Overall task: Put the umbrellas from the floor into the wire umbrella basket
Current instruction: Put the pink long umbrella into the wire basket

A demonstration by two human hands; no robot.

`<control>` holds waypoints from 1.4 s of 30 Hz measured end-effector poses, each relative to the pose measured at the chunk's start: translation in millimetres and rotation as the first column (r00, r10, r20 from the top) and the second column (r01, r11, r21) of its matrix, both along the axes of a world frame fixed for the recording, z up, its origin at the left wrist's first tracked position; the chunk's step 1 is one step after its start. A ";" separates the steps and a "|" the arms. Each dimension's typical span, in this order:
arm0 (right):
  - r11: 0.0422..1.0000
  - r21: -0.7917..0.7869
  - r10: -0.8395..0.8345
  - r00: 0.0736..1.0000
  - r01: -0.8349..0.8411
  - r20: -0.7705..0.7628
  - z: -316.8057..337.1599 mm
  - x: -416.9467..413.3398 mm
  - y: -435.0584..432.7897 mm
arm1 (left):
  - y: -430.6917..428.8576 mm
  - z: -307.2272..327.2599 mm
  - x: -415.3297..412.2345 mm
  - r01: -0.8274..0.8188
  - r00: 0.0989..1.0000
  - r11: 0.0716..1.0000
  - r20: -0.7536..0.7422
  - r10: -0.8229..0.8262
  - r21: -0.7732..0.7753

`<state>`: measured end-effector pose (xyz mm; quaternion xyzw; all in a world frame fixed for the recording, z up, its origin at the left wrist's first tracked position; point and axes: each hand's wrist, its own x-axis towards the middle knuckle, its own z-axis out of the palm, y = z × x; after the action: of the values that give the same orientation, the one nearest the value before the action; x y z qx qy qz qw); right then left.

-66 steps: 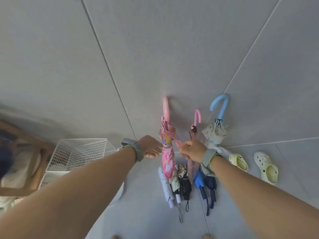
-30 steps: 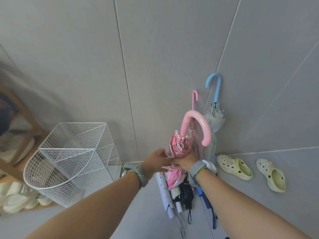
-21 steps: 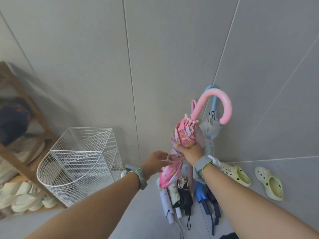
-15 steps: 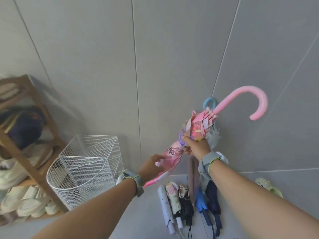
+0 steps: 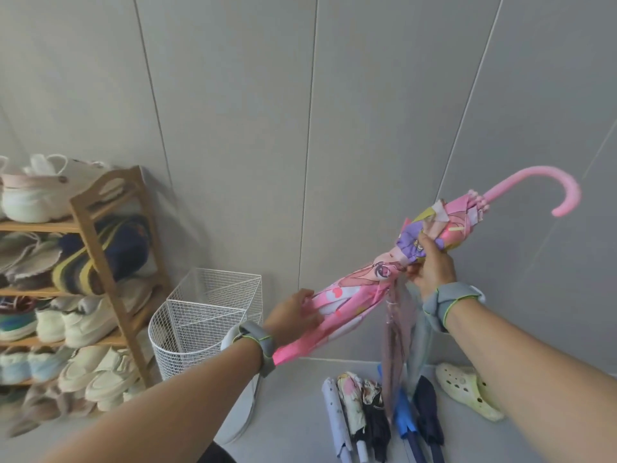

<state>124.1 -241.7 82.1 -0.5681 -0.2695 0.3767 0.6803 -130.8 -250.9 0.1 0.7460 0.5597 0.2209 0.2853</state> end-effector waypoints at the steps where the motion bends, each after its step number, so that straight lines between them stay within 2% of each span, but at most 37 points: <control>1: 1.000 0.026 -0.007 1.000 0.007 -0.024 5.8 -4.1 -1.0 | -1.8 5.2 -4.4 -0.016 1.000 0.999 0.002 0.016 0.040; 5: 0.991 0.126 0.059 0.991 -0.043 -0.124 34.6 -33.8 -0.2 | -0.5 29.2 -30.2 -0.135 0.988 0.968 0.100 0.116 0.210; 8: 0.976 0.147 0.182 0.975 -0.163 -0.127 52.3 -67.7 3.6 | 7.4 42.4 -56.2 -0.228 0.971 0.937 0.127 0.200 0.264; 11: 0.950 0.111 0.297 0.955 -0.293 -0.018 57.9 -111.1 13.8 | 14.4 47.8 -83.4 -0.245 0.964 0.944 0.159 0.213 0.220; 15: 0.912 0.020 0.396 0.893 -0.410 0.212 46.5 -184.5 33.2 | 14.1 46.8 -113.8 -0.217 0.967 0.955 0.178 0.182 0.200; 19: 0.909 -0.078 0.404 0.815 -0.410 0.416 14.7 -261.5 48.2 | 14.3 38.5 -136.4 -0.221 0.952 0.952 0.257 0.165 0.209; 23: 0.903 -0.156 0.422 0.758 -0.400 0.498 -16.2 -319.5 55.6 | 28.8 17.5 -155.6 -0.363 0.902 0.909 0.321 0.288 0.205; 25: 0.882 -0.227 0.465 0.690 -0.413 0.555 -27.2 -337.2 60.8 | 39.0 5.5 -165.3 -0.442 0.861 0.888 0.342 0.377 0.132; 27: 0.843 -0.298 0.528 0.581 -0.449 0.619 -37.4 -346.1 65.9 | 49.2 -7.2 -176.0 -0.470 0.845 0.880 0.323 0.426 0.069; 31: 0.755 -0.466 0.599 0.197 -0.462 0.776 -54.2 -351.0 74.1 | 68.6 -30.4 -201.0 -0.545 0.807 0.839 0.270 0.525 -0.001; 33: 0.691 -0.528 0.634 0.064 -0.493 0.771 -61.9 -352.6 76.5 | 76.3 -40.0 -212.0 -0.548 0.807 0.836 0.270 0.526 0.009; 37: 0.599 -0.600 0.684 -0.049 -0.530 0.727 -81.7 -343.7 79.0 | 87.7 -60.0 -234.0 -0.586 0.758 0.810 0.336 0.559 -0.026; 40: 0.557 -0.703 0.735 -0.132 -0.442 0.666 -104.7 -327.8 78.6 | 96.3 -70.8 -252.1 -0.649 0.730 0.761 0.282 0.623 -0.005; 42: 0.547 -0.740 0.756 -0.150 -0.390 0.637 -118.6 -317.8 79.2 | 102.5 -75.3 -260.5 -0.672 0.712 0.740 0.276 0.645 0.003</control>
<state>-193.7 -162.5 -36.5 -0.5703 -0.7853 0.2407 0.0122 -391.3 -148.4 -75.2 0.4757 0.7347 0.4313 0.2187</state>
